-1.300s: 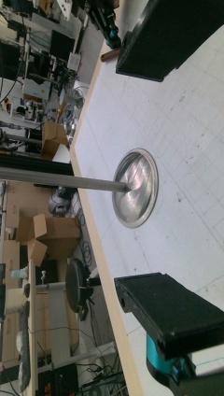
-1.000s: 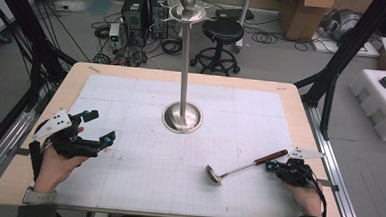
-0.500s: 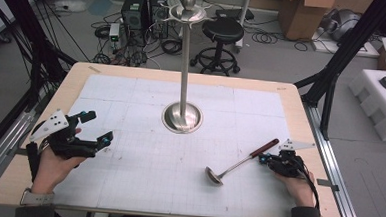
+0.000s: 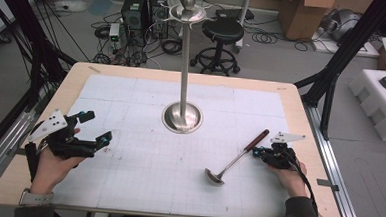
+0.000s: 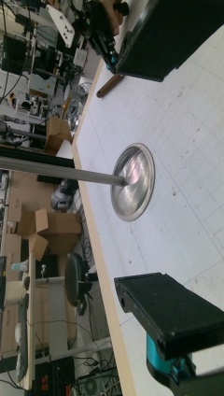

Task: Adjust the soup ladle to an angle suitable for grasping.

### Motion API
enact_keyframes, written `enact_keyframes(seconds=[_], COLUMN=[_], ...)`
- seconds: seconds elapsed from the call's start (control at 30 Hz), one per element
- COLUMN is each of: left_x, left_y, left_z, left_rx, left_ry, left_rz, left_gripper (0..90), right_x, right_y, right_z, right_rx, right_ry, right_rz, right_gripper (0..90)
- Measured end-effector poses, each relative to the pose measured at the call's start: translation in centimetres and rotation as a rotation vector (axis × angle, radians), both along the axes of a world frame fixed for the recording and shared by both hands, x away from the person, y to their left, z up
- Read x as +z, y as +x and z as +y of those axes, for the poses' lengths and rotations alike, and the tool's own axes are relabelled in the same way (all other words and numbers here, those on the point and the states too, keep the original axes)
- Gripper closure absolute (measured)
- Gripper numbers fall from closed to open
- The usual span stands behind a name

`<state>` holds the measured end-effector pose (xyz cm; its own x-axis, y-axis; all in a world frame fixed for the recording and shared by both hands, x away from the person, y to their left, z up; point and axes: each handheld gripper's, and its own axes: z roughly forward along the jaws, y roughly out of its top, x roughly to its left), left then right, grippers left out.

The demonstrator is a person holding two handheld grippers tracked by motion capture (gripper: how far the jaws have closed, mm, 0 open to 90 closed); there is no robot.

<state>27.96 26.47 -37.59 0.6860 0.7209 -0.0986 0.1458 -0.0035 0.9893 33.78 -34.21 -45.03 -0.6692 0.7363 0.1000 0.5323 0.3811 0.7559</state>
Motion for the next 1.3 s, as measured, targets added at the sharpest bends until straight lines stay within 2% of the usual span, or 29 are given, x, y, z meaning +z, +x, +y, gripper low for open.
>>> enact_keyframes(seconds=[0.3, 0.63, 0.8, 0.83, 0.87, 0.9, 0.93, 0.97, 1.0, 1.03, 1.07, 1.13, 1.17, 1.2, 1.23, 1.3], left_x=[-0.1, -0.2, -0.1, -0.2, -0.2, -0.2, -0.2, -0.2, -0.2, -0.2, -0.2, -0.2, -0.1, -0.2, -0.2, -0.2], left_y=[0.0, 0.0, -0.1, -0.1, -0.1, 0.0, 0.0, -0.1, -0.1, -0.1, -0.1, -0.1, -0.1, 0.0, 0.0, 0.1], left_z=[0.1, 0.1, 0.1, 0.2, 0.2, 0.2, 0.2, 0.2, 0.2, 0.2, 0.1, 0.1, 0.1, 0.1, 0.0, -0.1], left_rx=[0.001, 0.001, -0.001, 0.001, 0.001, 0.001, 0.001, 0.002, 0.002, 0.002, 0.003, 0.003, 0.002, 0.003, 0.002, -0.001], left_ry=[0.005, 0.008, 0.006, 0.004, 0.004, 0.006, 0.006, 0.006, 0.007, 0.004, 0.002, 0.001, 0.004, 0.003, 0.006, 0.013], left_rz=[0.003, 0.006, 0.005, 0.005, 0.005, 0.006, 0.006, 0.007, 0.007, 0.005, 0.004, 0.003, 0.003, 0.003, 0.005, 0.008], left_gripper=[1.8, 1.8, 1.8, 1.7, 1.7, 1.8, 1.8, 1.7, 1.7, 1.7, 1.7, 1.8, 1.7, 1.7, 1.7, 1.7], right_x=[0.0, 0.0, 0.4, 1.3, 1.3, 2.0, 2.0, 2.5, 2.5, 2.7, 2.9, 2.9, 2.8, 2.8, 2.6, 2.2], right_y=[1.9, 3.1, 2.8, 2.1, 2.1, 1.5, 1.5, 0.9, 0.9, 0.5, -0.1, -0.4, -0.9, -0.9, -1.3, -1.5], right_z=[1.7, 3.4, 3.3, 3.3, 3.3, 3.6, 3.6, 4.1, 4.1, 4.5, 5.3, 5.7, 6.6, 6.6, 7.8, 9.1], right_rx=[0.016, 0.029, 0.018, 0.027, 0.027, 0.056, 0.056, 0.087, 0.087, 0.106, 0.152, 0.173, 0.205, 0.205, 0.226, 0.257], right_ry=[-0.007, -0.005, -0.02, -0.003, -0.003, 0.016, 0.016, 0.043, 0.043, 0.049, 0.048, 0.05, 0.048, 0.048, 0.011, -0.013], right_rz=[0.001, 0.0, -0.014, -0.033, -0.033, -0.062, -0.062, -0.071, -0.071, -0.075, -0.079, -0.075, -0.061, -0.061, -0.036, -0.027], right_gripper=[90.0, 90.0, 90.0, 90.0, 90.0, 90.0, 90.0, 90.0, 90.0, 90.0, 90.0, 90.0, 90.0, 90.0, 90.0, 90.0])
